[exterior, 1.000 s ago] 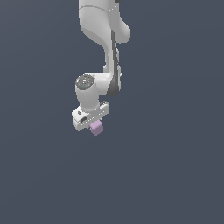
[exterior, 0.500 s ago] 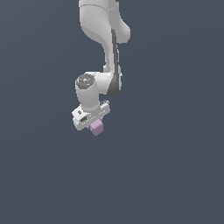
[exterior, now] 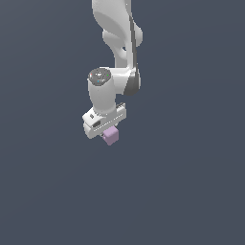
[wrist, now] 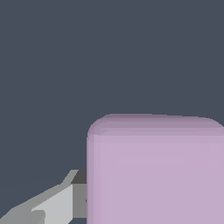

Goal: Pick up the object and move it to a goal position.

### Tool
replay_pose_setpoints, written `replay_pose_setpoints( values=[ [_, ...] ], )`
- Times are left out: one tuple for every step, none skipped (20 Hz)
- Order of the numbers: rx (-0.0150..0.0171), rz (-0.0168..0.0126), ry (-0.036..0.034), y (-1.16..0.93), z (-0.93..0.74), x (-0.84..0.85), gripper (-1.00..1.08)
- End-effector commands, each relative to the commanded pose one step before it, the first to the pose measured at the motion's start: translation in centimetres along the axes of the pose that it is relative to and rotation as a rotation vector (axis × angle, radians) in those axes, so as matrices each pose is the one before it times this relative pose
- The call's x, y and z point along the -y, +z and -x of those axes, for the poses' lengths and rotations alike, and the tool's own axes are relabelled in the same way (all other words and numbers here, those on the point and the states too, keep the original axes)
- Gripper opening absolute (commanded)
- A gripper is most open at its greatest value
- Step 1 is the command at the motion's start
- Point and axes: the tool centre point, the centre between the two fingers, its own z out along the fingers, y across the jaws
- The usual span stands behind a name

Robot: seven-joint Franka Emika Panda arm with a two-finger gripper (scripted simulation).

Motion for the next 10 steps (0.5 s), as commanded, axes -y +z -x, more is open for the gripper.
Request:
replay_pose_setpoints(
  values=[
    [-0.00035,0.00112,-0.00072,-2.11,-1.057,0.793,-1.0],
    [0.0,0.0,0.0,-0.927,-0.457,0.343,-1.0],
    [0.0,0.0,0.0,-0.971,-0.48,0.358,-1.0],
    [0.0,0.0,0.0,-1.002,-0.496,0.368,-1.0],
    [0.0,0.0,0.0,-1.024,-0.508,0.375,-1.0],
    [0.0,0.0,0.0,-1.038,-0.516,0.378,-1.0],
    [0.0,0.0,0.0,-1.047,-0.522,0.381,-1.0],
    [0.0,0.0,0.0,-1.054,-0.527,0.382,-1.0],
    [0.0,0.0,0.0,-1.057,-0.531,0.381,-1.0],
    [0.0,0.0,0.0,-1.05,-0.529,0.377,-1.0]
  ],
)
